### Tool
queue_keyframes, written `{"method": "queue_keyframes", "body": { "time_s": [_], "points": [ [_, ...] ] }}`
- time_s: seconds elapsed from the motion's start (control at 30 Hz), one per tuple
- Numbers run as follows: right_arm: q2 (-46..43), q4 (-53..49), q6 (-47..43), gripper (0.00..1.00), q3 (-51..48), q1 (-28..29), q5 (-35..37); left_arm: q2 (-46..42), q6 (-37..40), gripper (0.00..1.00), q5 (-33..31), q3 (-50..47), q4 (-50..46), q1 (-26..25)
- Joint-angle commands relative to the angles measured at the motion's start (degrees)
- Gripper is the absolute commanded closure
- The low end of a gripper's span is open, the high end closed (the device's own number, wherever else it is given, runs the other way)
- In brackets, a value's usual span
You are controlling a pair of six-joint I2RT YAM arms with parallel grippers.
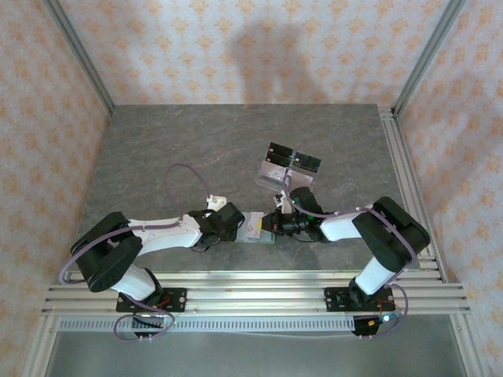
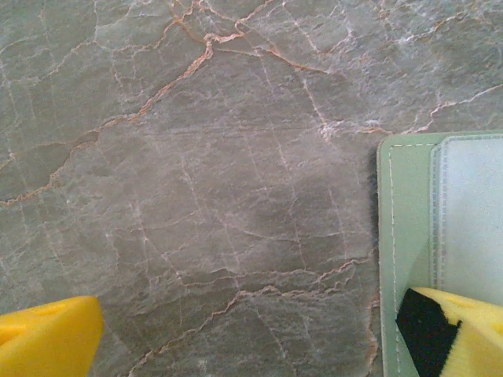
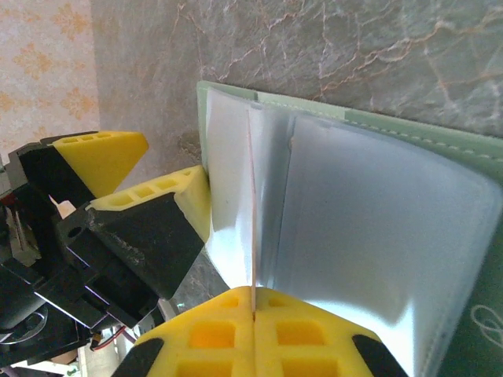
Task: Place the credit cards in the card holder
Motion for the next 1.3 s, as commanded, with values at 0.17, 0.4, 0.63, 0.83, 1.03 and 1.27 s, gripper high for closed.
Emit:
{"method": "queue_keyframes", "body": {
  "time_s": [0.17,0.4,0.63,0.83,1.03,1.27],
  "points": [
    [1.95,4.09,0.6,1.0,-1.93,0.68,-0.32,1.96,-0.48,0.0,-0.46,-1.08,0.16,-0.37],
    [3.16,4.36,0.31,1.0,-2.06,0.68,-0.36,2.05,-0.47,0.0,-0.55,-1.0,0.13,-0.48],
    [5.63,4.1,-0.41,1.0,-1.1,0.67,-0.58,2.3,-0.47,0.0,-0.43,-0.91,0.27,-0.46],
    [6.75,4.06,-1.36,1.0,-0.57,0.62,-1.52,2.31,-0.3,0.01,-0.55,-0.85,0.27,-0.45],
    [6.9,7.61,-2.06,1.0,-1.94,0.46,-3.6,1.68,-1.81,0.01,-2.83,-0.28,-2.37,-0.44],
    [7.19,11.16,-0.84,1.0,-2.58,0.42,-4.74,1.33,-2.65,0.01,-4.52,1.18,-5.2,-0.57]
  ]
}}
